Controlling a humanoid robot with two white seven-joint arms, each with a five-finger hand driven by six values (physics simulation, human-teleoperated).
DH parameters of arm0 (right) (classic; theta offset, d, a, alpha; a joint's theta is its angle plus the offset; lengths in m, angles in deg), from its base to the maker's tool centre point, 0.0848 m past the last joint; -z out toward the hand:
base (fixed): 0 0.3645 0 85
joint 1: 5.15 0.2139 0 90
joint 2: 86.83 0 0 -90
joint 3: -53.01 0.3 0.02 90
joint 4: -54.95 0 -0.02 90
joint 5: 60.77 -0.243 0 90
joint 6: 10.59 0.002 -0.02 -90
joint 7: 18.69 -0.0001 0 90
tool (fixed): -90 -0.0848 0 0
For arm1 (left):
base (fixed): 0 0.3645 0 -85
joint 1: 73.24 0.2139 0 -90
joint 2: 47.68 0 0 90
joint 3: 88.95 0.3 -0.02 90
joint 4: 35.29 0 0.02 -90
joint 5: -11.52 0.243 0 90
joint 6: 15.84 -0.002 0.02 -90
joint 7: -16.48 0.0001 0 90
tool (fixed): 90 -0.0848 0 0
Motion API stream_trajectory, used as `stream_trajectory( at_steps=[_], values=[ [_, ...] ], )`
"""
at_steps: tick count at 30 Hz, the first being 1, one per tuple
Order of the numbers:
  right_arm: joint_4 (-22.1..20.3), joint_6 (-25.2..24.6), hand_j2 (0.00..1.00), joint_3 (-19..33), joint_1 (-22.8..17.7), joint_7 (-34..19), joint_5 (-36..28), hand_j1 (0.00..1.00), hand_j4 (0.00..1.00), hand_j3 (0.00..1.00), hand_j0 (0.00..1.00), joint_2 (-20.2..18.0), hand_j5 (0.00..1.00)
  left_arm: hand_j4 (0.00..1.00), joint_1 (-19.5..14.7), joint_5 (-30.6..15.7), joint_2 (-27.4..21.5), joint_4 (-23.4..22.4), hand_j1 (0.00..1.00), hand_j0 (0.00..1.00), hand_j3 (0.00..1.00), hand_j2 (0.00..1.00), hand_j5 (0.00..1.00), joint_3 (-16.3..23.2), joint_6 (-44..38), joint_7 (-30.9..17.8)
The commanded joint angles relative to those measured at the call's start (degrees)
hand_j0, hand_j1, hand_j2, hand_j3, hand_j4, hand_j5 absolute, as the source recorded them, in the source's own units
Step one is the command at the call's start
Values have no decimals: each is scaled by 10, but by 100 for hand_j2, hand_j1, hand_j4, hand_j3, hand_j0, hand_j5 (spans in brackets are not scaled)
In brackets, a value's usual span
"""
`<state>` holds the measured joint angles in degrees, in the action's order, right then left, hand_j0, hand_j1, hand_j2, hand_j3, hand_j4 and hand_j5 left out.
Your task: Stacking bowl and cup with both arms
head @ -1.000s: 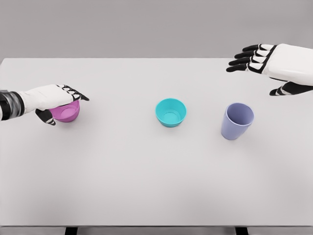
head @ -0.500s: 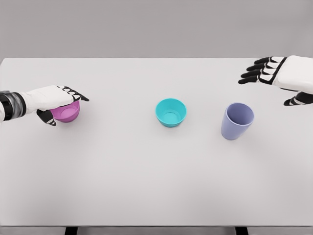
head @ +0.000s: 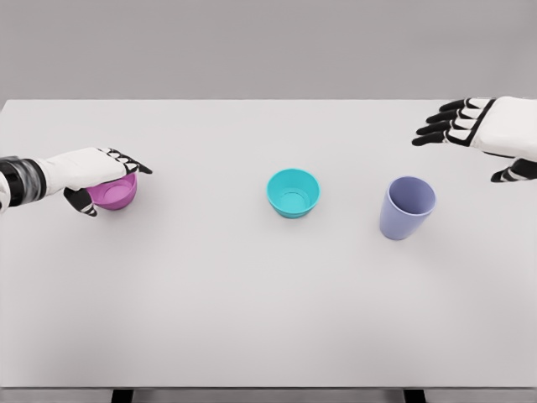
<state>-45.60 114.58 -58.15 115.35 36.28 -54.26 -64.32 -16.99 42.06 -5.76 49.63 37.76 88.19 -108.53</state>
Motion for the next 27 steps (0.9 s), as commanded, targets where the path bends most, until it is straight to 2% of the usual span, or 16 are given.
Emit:
stream_trajectory(
  at_steps=[1,3,4,6,8,11,15,17,19,22,24,27],
  values=[
    [0,-2,100,1,-1,0,-3,100,100,100,100,-4,100,100,0,0,3,-5,100,100,100,100,100,-1,-1,0],
    [0,-2,100,1,-8,0,-3,100,100,100,100,-7,100,100,0,0,3,-5,100,100,100,100,100,-1,-1,0],
    [0,-2,100,5,-28,0,-3,100,100,100,100,-1,100,100,-1,6,3,-5,100,100,100,100,100,-1,-1,0],
    [0,-2,100,8,-34,0,-8,100,100,100,100,9,100,100,0,13,8,-10,100,100,100,100,100,0,-1,0],
    [0,-2,100,7,-32,0,-36,100,100,100,100,9,100,94,-1,15,8,-20,94,94,94,94,94,-1,21,0],
    [0,-2,100,8,-26,0,-37,100,100,100,100,5,100,82,-1,17,9,-26,82,82,82,82,82,-2,46,0],
    [0,-2,100,7,-32,0,-36,100,100,100,100,1,100,73,-1,16,10,-26,73,73,73,73,73,-4,46,0],
    [0,-2,100,5,-34,0,-36,100,100,100,100,-1,100,72,-1,15,11,-25,72,72,72,72,72,-6,46,0],
    [0,-2,100,9,-34,0,-34,100,100,100,100,-40,100,72,-1,14,11,-20,72,72,72,72,72,-8,46,0],
    [1,-2,100,16,-30,0,-36,100,100,100,100,-45,100,72,-5,13,11,-11,72,72,72,72,72,-8,47,0],
    [3,-2,100,16,-31,0,-36,100,100,100,100,-62,100,72,-6,13,9,8,72,72,72,72,72,-8,47,0],
    [19,-2,100,14,-31,0,-35,100,100,100,100,-63,100,72,-7,13,8,24,72,72,72,72,72,-8,47,0]
  ],
)
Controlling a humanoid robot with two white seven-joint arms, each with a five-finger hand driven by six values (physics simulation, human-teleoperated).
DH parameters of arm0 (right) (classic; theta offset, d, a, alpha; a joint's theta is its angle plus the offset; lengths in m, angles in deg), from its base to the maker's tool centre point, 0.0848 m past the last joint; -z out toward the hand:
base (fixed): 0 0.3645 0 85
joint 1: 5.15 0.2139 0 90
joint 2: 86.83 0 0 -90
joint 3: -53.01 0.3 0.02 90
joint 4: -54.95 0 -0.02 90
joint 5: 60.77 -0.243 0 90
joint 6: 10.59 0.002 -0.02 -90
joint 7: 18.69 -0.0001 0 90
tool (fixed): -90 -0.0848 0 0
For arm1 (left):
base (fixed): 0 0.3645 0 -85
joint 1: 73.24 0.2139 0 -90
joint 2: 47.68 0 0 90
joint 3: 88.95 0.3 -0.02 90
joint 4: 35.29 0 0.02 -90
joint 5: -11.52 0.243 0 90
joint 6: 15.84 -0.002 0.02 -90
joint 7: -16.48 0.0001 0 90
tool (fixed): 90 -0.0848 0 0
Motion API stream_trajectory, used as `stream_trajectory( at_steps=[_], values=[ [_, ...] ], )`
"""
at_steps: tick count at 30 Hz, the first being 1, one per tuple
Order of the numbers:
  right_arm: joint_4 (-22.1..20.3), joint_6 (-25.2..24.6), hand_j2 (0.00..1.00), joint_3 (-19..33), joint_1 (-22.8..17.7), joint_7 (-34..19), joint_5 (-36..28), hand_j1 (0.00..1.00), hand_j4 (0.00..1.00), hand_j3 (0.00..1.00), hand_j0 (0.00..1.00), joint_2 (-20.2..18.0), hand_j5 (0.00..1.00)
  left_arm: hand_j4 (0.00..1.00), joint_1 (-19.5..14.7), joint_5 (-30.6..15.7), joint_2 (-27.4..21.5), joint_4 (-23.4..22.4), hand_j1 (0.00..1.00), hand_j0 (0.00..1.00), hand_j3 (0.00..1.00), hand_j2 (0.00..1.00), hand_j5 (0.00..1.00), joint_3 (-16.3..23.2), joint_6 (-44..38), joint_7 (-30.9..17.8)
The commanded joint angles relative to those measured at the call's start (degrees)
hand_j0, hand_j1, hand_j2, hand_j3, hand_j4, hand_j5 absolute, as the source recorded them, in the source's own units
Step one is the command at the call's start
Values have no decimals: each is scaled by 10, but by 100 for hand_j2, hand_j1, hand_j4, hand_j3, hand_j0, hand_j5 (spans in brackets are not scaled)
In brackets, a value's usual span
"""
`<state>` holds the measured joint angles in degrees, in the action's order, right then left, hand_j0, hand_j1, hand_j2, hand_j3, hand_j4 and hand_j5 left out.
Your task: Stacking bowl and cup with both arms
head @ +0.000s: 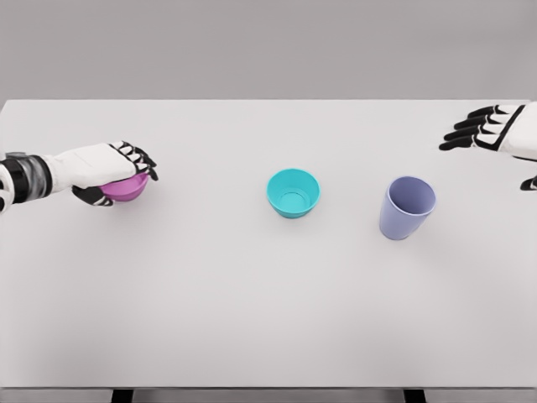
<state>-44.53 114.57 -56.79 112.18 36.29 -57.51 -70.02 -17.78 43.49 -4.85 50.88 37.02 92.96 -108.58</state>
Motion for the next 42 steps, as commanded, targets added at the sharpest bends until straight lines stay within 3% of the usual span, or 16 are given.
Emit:
stream_trajectory(
  at_steps=[1,8,18,32,42],
  values=[
    [9,-2,100,0,0,0,-3,100,100,100,100,-7,100,72,0,-1,-1,20,72,72,72,72,72,0,-1,1],
    [9,-2,100,2,10,0,-3,100,100,100,100,-13,100,72,-7,-3,-2,73,72,72,72,72,72,-2,-1,1],
    [9,-2,100,2,13,0,-3,100,100,100,100,-28,100,72,-16,-5,9,112,72,72,72,72,72,-1,0,1],
    [9,-2,100,2,16,0,-3,100,100,100,100,-34,100,72,-43,1,103,124,72,72,72,72,72,28,11,1],
    [9,-2,100,0,16,0,-3,100,100,100,100,-38,100,72,-57,40,166,118,72,72,72,72,72,59,11,1]
  ],
)
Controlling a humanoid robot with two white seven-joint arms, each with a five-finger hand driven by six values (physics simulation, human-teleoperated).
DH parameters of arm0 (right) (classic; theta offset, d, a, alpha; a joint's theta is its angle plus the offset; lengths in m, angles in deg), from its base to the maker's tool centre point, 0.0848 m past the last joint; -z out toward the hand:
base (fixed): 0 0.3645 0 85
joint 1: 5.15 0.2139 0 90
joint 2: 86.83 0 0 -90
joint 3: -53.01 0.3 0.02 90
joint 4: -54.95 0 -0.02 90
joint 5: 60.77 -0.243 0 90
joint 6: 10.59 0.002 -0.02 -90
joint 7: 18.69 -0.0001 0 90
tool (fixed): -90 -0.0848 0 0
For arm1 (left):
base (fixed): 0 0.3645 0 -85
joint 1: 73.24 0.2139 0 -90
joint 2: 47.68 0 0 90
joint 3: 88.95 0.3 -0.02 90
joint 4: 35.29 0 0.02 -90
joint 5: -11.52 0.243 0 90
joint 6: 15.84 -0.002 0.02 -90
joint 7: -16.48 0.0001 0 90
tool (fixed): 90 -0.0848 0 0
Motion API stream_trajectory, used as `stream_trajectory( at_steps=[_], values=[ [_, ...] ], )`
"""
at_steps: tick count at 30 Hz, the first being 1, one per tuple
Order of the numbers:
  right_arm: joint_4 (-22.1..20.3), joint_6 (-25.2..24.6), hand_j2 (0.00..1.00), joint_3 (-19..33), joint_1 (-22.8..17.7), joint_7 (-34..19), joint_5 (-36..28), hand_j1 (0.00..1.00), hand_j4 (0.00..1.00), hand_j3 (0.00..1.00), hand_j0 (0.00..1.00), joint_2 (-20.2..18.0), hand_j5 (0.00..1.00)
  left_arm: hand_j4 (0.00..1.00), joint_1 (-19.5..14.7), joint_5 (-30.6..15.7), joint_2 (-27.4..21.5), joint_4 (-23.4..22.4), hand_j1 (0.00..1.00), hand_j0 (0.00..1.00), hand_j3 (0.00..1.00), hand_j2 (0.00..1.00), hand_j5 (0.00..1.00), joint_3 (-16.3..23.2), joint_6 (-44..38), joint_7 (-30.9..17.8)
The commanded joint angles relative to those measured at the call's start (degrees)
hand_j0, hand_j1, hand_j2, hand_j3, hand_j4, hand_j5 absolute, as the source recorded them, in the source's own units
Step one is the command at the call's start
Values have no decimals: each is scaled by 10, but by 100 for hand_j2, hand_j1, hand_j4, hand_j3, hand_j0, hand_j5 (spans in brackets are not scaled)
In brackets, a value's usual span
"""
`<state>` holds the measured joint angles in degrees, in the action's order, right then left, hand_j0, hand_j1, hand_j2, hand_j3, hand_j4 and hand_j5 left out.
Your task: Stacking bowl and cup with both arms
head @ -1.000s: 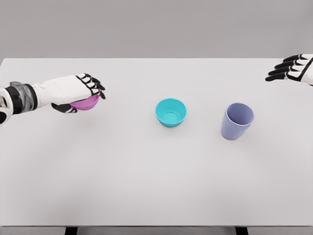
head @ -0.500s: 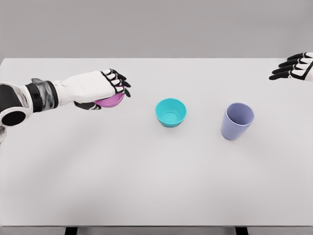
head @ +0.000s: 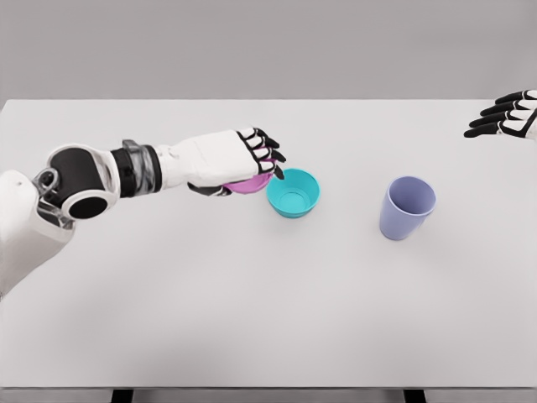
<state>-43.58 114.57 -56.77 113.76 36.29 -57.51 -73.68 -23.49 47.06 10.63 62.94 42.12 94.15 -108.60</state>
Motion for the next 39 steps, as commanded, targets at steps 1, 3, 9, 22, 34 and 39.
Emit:
stream_trajectory(
  at_steps=[1,3,9,22,34,39],
  values=[
    [0,-2,100,0,0,0,-3,100,100,100,100,-1,100,72,0,11,18,-4,72,72,72,72,72,9,-1,1],
    [0,-2,100,0,0,0,-3,100,100,100,100,-1,100,72,-1,15,30,-7,72,72,72,72,72,11,-1,1],
    [0,-2,100,0,0,0,-3,100,100,100,100,-9,100,72,-16,16,55,-39,72,72,72,72,72,30,-1,1],
    [4,-2,100,3,3,0,-3,100,100,100,100,-52,100,74,-50,11,107,-121,74,74,74,74,74,59,0,1],
    [-19,-2,100,-88,80,0,55,100,100,100,100,132,100,75,-72,-25,115,-154,75,75,75,75,75,84,0,1],
    [-17,-2,100,-159,106,0,88,100,100,100,100,137,100,76,-72,-25,117,-160,76,76,76,76,76,84,0,1]
  ],
)
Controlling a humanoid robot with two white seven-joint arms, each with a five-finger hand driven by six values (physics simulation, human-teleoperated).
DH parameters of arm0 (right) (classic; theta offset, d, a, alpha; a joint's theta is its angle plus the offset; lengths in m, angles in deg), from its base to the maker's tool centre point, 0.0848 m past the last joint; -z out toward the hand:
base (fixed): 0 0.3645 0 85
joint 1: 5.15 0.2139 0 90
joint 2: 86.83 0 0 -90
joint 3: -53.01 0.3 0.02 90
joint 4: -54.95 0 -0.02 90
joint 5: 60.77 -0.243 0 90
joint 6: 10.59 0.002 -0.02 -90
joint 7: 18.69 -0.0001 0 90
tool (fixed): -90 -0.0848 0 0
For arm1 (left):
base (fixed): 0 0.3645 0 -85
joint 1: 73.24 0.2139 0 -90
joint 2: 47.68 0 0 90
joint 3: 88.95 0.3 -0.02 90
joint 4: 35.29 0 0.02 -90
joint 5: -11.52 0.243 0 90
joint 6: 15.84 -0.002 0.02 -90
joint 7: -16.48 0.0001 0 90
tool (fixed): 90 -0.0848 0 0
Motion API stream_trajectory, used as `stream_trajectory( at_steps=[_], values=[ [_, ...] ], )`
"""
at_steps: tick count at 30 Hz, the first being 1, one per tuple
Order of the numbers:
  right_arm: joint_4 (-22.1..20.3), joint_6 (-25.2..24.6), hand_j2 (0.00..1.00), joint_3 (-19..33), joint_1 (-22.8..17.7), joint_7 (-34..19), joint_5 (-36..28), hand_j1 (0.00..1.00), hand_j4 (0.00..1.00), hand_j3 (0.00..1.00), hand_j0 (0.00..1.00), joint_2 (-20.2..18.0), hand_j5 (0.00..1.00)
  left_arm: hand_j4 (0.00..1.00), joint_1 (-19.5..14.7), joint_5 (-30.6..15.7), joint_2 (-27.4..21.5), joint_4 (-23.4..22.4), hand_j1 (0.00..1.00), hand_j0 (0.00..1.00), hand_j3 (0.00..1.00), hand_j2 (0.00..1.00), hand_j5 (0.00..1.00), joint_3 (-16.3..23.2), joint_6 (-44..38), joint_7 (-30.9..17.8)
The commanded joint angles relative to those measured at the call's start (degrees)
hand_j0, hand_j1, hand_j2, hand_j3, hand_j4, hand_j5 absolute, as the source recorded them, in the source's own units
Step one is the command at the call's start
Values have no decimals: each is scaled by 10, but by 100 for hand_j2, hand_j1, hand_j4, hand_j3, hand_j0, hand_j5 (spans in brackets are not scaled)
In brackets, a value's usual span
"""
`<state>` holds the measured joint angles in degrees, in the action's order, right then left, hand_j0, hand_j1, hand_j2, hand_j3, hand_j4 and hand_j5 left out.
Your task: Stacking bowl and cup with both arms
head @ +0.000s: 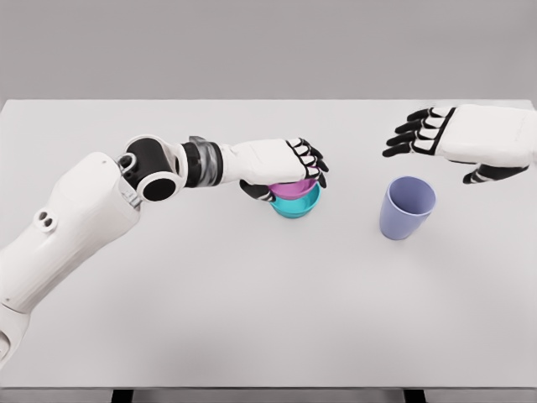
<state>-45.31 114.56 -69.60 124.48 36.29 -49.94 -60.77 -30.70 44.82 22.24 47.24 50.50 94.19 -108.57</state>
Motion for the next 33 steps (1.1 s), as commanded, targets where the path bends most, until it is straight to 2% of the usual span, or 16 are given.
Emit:
stream_trajectory(
  at_steps=[1,5,8,10,13,15,17,19,24,30,33],
  values=[
    [2,-2,100,-37,1,0,13,100,100,100,100,7,100,76,0,-2,0,-5,76,76,76,76,76,0,-1,1],
    [2,-2,100,-67,11,0,17,100,100,100,100,12,100,76,-4,-3,2,-18,76,76,76,76,76,0,-1,1],
    [18,-2,100,-84,13,0,18,100,100,100,100,15,100,76,-4,-3,6,-21,76,76,76,76,76,0,-1,1],
    [36,-2,100,-84,13,0,29,100,100,100,100,16,100,76,-4,-3,7,-21,76,76,76,76,76,0,0,1],
    [37,-2,100,-84,19,0,29,100,100,100,100,16,100,77,-4,-3,9,-21,77,77,77,77,77,0,0,1],
    [50,-2,100,-84,20,0,29,100,100,100,100,21,100,82,-4,-3,9,-21,82,82,82,82,82,0,0,1],
    [70,-2,100,-92,21,0,30,100,100,100,100,32,100,94,-4,-3,10,-20,94,94,94,94,94,0,0,1],
    [72,-2,100,-93,22,0,30,100,100,100,100,34,100,98,-4,-3,10,-20,98,98,98,98,98,0,0,1],
    [89,-2,100,-99,25,0,34,100,100,100,100,38,100,99,-4,-3,9,-18,99,99,99,99,99,0,0,1],
    [91,-2,100,-118,32,0,39,100,100,100,100,51,100,100,-4,-3,9,-14,100,100,100,100,100,-1,1,1],
    [101,-2,100,-118,33,0,43,100,100,100,100,51,100,100,-4,-14,5,2,100,100,100,100,100,-3,11,1]
  ],
)
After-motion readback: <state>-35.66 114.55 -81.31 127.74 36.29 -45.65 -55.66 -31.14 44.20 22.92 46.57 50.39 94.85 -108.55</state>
